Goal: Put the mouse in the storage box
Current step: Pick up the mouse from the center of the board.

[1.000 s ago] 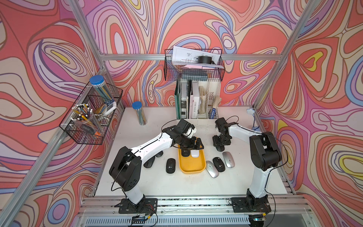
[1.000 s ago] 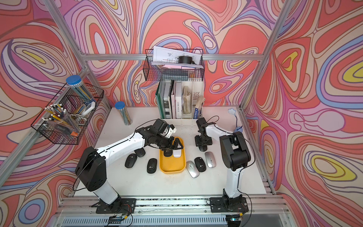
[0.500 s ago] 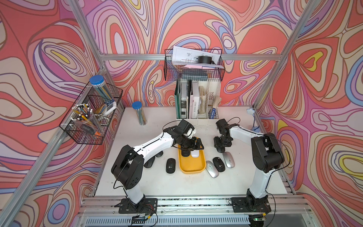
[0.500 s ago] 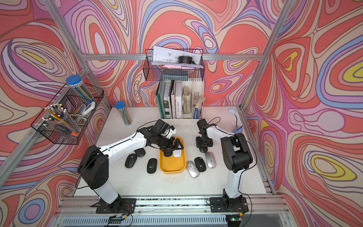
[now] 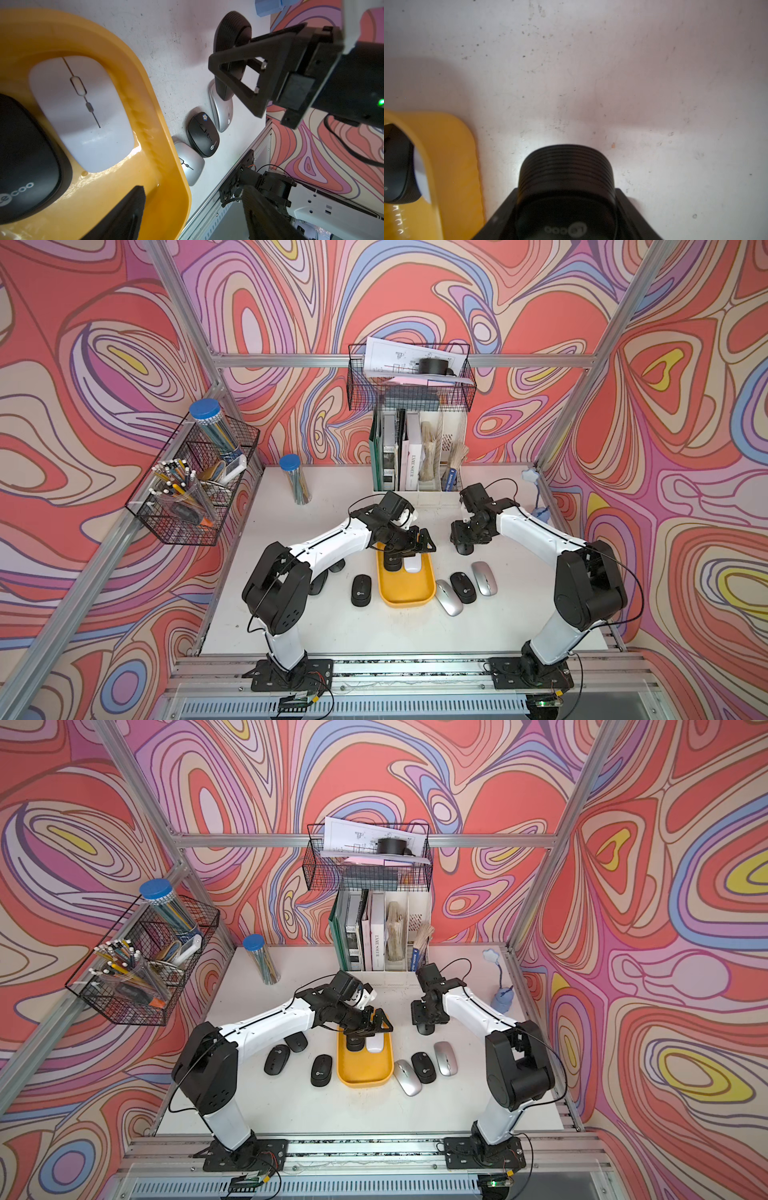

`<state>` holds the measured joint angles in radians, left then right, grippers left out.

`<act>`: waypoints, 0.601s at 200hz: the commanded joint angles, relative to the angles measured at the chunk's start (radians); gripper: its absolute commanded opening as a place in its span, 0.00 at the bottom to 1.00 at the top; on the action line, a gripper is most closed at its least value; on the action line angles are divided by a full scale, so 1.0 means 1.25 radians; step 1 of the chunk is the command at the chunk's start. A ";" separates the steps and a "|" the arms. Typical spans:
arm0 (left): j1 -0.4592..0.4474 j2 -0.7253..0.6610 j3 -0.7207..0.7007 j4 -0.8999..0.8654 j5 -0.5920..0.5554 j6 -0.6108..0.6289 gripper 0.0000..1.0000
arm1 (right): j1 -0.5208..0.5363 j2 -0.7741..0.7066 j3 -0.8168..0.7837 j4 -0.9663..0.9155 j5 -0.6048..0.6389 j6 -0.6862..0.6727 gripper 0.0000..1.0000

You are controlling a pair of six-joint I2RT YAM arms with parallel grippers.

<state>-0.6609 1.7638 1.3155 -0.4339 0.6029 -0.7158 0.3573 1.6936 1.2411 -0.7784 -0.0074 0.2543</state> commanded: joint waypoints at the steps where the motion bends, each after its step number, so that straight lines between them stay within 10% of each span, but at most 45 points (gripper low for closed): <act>1: 0.004 -0.008 0.009 0.007 -0.008 -0.002 0.80 | 0.036 -0.036 0.012 -0.028 -0.026 0.028 0.54; 120: 0.119 -0.220 -0.154 -0.115 -0.160 0.058 0.80 | 0.223 -0.116 0.013 -0.064 0.006 0.126 0.54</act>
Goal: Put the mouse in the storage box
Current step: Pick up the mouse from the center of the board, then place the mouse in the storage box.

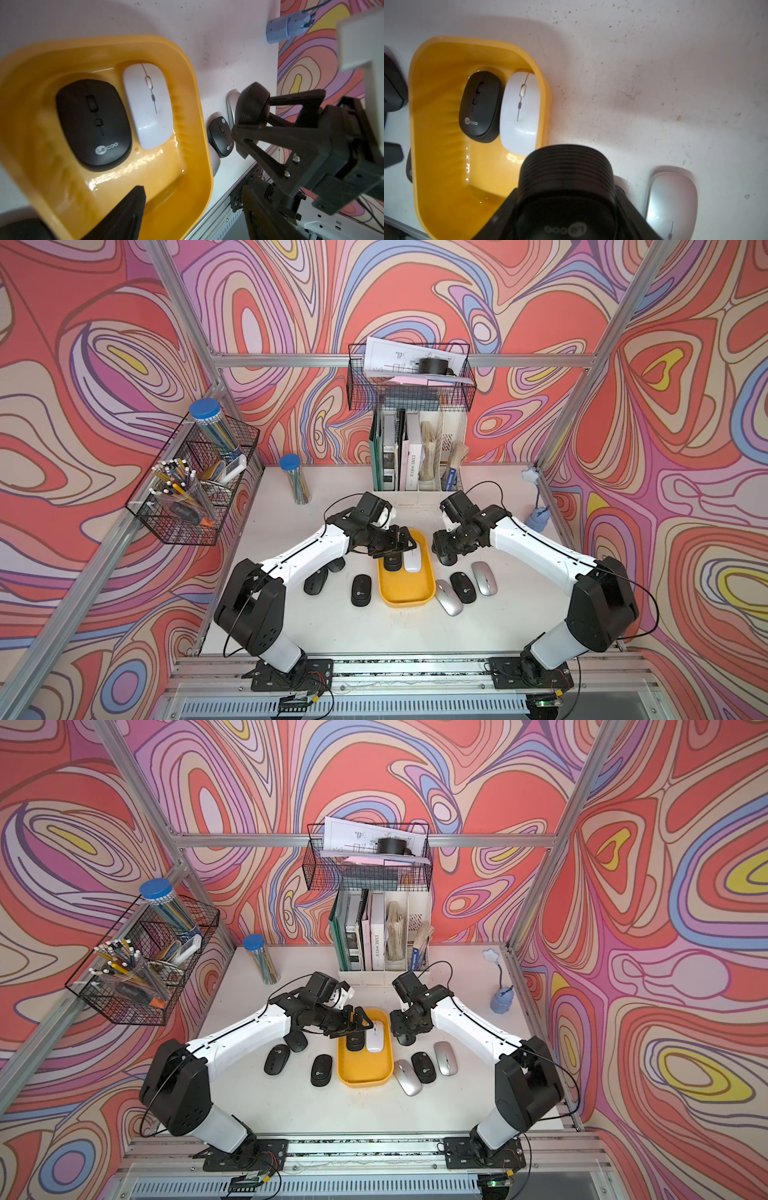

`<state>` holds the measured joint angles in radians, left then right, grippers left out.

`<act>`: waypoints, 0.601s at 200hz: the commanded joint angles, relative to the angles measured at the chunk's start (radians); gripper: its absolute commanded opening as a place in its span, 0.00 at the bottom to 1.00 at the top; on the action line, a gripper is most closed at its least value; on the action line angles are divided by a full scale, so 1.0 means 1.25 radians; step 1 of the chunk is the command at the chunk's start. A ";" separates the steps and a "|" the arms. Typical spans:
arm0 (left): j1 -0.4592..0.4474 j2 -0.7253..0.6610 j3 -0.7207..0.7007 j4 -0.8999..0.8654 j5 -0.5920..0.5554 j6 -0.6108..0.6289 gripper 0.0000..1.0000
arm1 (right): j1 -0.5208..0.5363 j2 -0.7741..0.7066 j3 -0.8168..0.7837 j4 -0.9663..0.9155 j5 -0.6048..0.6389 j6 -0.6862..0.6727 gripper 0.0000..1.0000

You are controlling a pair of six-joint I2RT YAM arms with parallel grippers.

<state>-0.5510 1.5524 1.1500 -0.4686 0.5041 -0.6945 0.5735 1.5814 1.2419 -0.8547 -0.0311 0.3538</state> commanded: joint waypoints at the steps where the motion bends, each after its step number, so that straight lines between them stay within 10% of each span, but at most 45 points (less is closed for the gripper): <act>1: 0.034 -0.053 -0.024 -0.090 -0.083 0.042 0.80 | 0.052 -0.027 0.011 -0.002 0.025 0.049 0.54; 120: 0.141 -0.326 -0.243 -0.118 -0.205 -0.006 0.83 | 0.295 0.077 0.023 0.147 0.168 0.331 0.55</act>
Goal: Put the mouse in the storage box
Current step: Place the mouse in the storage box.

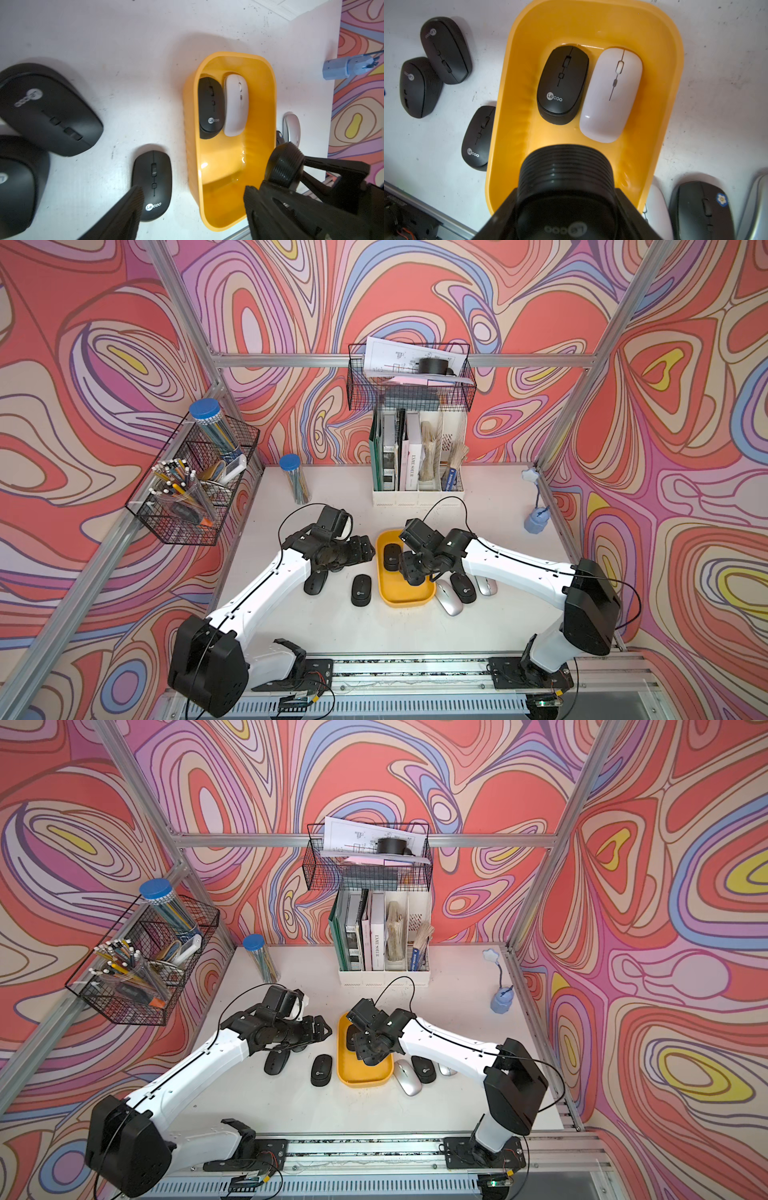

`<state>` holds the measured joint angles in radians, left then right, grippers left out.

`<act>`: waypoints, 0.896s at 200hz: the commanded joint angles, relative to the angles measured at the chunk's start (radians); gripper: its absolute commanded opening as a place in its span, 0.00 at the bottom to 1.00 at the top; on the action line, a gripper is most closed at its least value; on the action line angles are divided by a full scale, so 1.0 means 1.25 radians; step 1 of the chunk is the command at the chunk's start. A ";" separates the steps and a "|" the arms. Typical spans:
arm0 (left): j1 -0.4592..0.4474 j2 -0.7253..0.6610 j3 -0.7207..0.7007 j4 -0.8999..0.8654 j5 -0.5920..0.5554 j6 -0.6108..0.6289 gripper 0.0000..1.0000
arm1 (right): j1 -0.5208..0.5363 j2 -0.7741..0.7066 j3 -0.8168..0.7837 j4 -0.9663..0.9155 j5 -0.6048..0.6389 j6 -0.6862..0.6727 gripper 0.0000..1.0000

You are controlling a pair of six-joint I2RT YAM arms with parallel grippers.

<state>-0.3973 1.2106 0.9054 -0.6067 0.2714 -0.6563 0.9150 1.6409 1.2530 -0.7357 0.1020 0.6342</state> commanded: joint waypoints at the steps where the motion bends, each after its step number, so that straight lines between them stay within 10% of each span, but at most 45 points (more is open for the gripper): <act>1: 0.018 -0.054 -0.049 -0.008 -0.018 -0.037 0.82 | 0.023 0.031 0.015 0.052 0.064 0.110 0.55; 179: 0.019 -0.147 -0.110 -0.043 -0.026 -0.033 0.83 | 0.058 0.210 -0.001 0.147 0.040 0.239 0.56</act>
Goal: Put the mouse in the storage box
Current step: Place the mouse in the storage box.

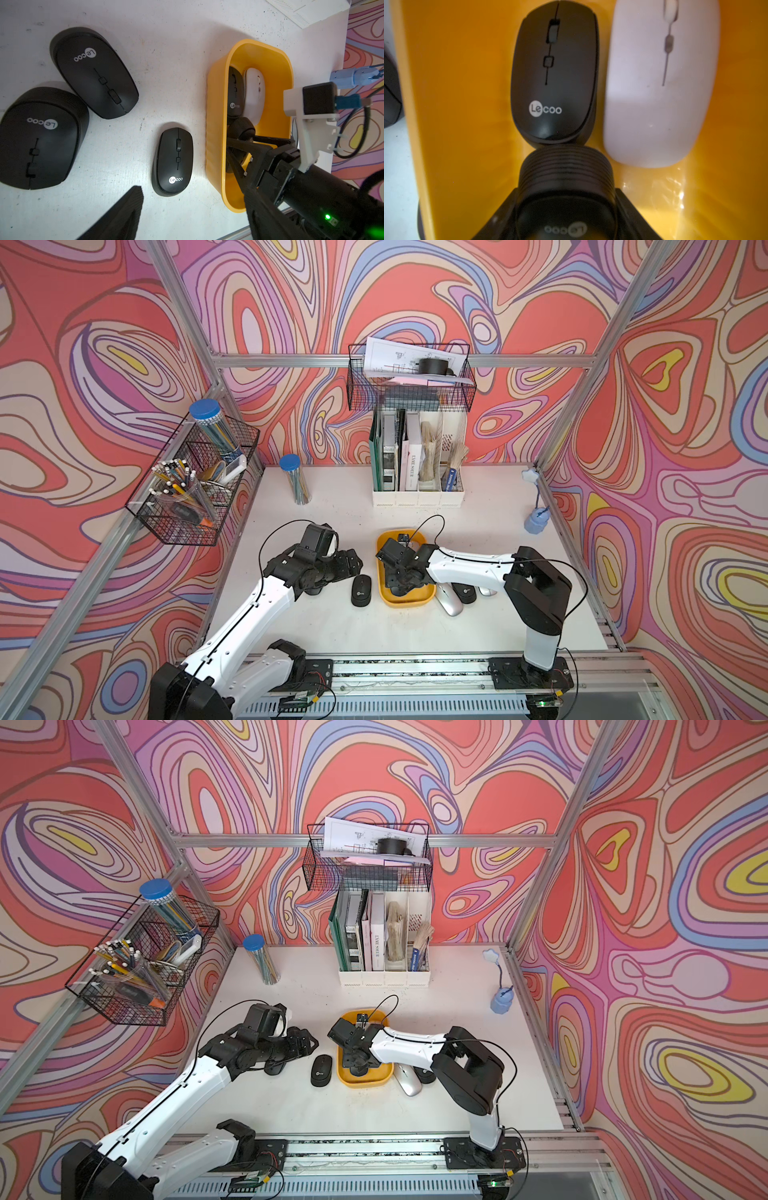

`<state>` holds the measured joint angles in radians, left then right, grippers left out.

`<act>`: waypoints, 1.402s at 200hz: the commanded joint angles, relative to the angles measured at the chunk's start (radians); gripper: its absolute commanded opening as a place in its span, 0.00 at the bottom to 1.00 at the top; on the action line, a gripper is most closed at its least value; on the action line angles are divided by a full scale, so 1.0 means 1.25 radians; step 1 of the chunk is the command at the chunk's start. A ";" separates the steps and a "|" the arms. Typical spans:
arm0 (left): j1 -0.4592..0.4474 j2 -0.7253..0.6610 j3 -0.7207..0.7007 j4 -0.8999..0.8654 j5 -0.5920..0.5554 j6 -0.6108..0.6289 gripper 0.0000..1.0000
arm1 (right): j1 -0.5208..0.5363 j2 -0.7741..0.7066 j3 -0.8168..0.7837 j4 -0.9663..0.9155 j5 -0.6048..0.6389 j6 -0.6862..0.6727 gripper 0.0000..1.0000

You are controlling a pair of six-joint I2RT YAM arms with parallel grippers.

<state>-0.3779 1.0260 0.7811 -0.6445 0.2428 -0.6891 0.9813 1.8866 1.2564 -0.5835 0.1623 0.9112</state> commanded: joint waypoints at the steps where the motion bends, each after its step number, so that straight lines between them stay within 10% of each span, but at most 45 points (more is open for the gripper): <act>1: 0.004 0.001 -0.010 -0.013 -0.003 -0.007 0.83 | 0.006 0.014 -0.004 0.025 -0.008 0.017 0.56; 280: 0.003 -0.019 -0.033 0.027 0.095 -0.026 0.81 | 0.028 -0.053 0.042 -0.059 0.013 -0.009 0.70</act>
<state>-0.3779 1.0294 0.7498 -0.5991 0.3717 -0.7193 1.0096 1.8866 1.2705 -0.6056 0.1291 0.9165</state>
